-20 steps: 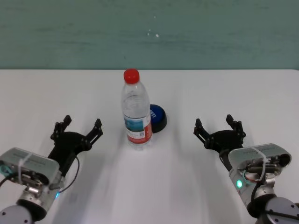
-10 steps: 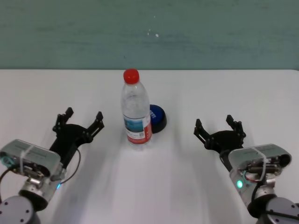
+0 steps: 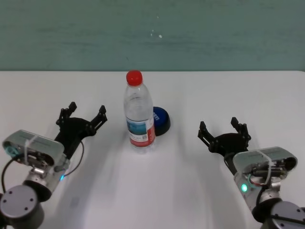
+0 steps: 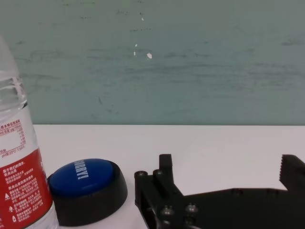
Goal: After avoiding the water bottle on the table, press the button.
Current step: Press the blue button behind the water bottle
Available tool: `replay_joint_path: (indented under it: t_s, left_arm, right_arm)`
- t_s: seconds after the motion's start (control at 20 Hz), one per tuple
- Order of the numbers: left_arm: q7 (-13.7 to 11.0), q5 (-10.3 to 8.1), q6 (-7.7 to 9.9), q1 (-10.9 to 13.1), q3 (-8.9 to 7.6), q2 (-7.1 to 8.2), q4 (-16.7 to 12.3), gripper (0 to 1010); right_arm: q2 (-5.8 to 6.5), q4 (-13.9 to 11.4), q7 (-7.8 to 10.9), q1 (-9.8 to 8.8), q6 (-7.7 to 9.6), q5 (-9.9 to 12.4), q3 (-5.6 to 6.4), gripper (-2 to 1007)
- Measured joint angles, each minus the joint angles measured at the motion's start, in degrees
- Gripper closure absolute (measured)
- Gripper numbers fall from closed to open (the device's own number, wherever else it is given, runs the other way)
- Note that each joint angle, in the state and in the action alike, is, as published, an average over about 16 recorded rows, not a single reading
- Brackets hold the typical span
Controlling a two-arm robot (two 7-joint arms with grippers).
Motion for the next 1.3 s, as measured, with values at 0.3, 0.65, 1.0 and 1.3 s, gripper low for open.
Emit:
replay_joint_path:
  t_s: [0.3, 0.65, 1.0, 1.3]
  left_arm:
    - [0.0, -0.09, -0.1, -1.1, 0.23, -0.08, 1.0, 0]
    - [-0.1, -0.12, -0.32, -1.8, 0.43, -0.08, 1.6, 0]
    - [-0.5, -0.25, -0.68, -3.1, 0.67, -0.05, 2.8, 0]
    - [-1.1, -0.57, -0.83, -4.6, 0.97, 0.0, 4.3, 0]
  right_arm:
    - [0.0, 0.0, 0.0, 0.0, 0.0, 0.0, 0.0, 1]
    - [0.0, 0.0, 0.0, 0.0, 0.0, 0.0, 0.0, 1]
    - [0.0, 0.0, 0.0, 0.0, 0.0, 0.0, 0.0, 1]
    - [0.0, 0.0, 0.0, 0.0, 0.0, 0.0, 0.0, 1]
